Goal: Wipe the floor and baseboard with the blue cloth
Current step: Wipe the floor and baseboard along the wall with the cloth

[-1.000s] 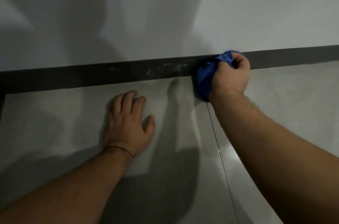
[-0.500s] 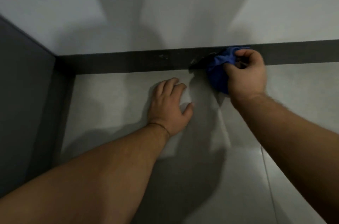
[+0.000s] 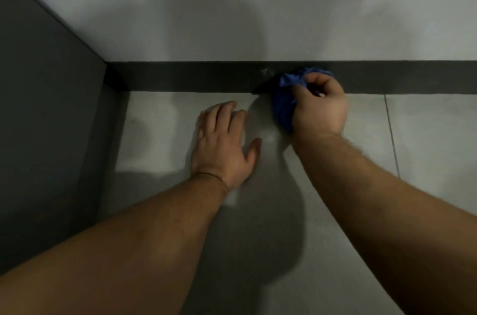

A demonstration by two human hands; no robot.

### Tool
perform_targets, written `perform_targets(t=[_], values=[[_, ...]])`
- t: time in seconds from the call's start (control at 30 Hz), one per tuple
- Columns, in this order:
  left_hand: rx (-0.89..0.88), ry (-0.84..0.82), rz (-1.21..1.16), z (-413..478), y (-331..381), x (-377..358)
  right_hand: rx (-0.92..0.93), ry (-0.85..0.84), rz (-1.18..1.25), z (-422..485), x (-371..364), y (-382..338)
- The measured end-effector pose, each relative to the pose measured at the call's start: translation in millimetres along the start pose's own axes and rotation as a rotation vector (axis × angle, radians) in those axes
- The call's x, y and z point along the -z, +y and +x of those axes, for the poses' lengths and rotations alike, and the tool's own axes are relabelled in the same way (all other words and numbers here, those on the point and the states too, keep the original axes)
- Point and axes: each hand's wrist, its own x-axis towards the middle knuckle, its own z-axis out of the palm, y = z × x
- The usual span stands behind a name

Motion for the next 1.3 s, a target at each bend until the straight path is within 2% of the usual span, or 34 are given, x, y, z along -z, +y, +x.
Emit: perform_targets(t=[0.17,0.4,0.53,0.67,0.8,0.93,1.03,1.13,1.3], values=[[0.035,-0.006,-0.043,-0.1,0.8,-1.8,-0.039,-0.101,-0.068,-18.9,-38.0,4.1],[0.039,-0.039,-0.007,1.7,-0.1,-0.3,-0.096,0.025,0.078,-8.1,-19.2,1.2],[0.059,-0.035,-0.066,-1.0,1.5,0.4,-0.028,-0.098,-0.159,-18.5,-41.5,3.3],[0.090,-0.076,-0.097,1.3,3.3,-0.8,0.014,-0.131,-0.317,-24.5,-56.4,7.8],[0.099,-0.009,-0.153,2.6,5.1,-0.5,-0.039,-0.173,-0.275,-29.2,-66.6,5.4],[0.093,-0.049,-0.094,1.4,2.6,-1.1,-0.055,-0.174,-0.151,-23.9,-51.1,4.1],[0.073,-0.051,-0.017,1.2,3.1,0.1,-0.025,-0.040,-0.054,-9.0,-24.7,-1.7],[0.064,-0.060,-0.003,1.9,4.2,1.2,-0.072,0.083,0.069,2.8,-1.8,-6.5],[0.070,-0.053,-0.014,1.4,5.3,3.3,0.008,-0.006,-0.053,-14.8,-21.2,-14.6]])
